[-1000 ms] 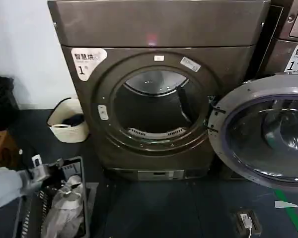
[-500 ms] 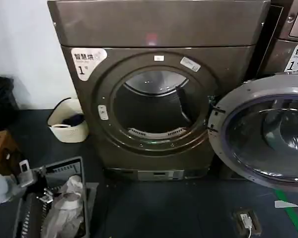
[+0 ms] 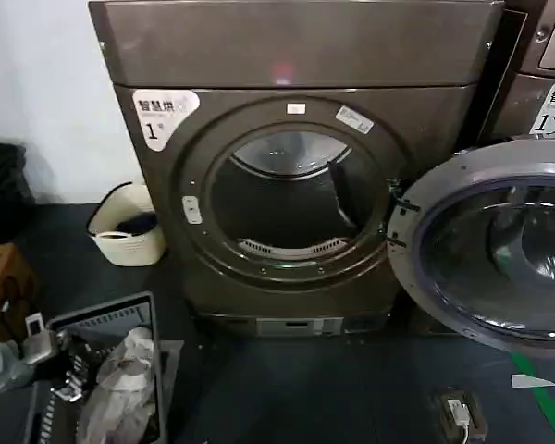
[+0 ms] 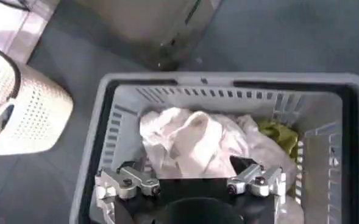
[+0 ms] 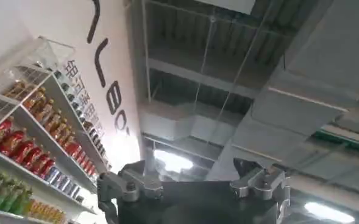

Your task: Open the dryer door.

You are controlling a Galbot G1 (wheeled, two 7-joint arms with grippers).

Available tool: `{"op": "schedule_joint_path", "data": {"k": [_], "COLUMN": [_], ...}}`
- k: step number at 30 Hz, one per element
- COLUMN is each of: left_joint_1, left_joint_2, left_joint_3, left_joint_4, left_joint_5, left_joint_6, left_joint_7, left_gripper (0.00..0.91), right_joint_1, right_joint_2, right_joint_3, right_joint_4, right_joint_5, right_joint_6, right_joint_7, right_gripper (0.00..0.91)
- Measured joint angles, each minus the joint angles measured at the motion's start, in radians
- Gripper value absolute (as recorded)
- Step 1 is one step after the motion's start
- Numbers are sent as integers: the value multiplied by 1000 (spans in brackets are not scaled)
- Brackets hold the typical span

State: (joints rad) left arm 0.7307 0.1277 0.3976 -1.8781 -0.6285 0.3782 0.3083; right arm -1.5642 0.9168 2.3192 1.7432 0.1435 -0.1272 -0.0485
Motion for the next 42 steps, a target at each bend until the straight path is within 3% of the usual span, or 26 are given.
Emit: {"op": "schedule_joint_path", "data": {"k": [19, 42], "left_joint_1": [-4, -12], "left_joint_2": [23, 35], "left_joint_3": [50, 59], "left_joint_4": [77, 60], "left_joint_5": [14, 34], "left_joint_6": [-6, -22], "left_joint_7": [36, 49], "left_gripper": [907, 907], "right_joint_1": [6, -8], "right_joint_2": [1, 4], "right_joint_3": [-7, 8], "right_joint_4": [-7, -7], "right_joint_5": [-9, -4], "right_joint_6": [6, 11], "right_joint_7": [0, 0], "right_gripper": [907, 907]}}
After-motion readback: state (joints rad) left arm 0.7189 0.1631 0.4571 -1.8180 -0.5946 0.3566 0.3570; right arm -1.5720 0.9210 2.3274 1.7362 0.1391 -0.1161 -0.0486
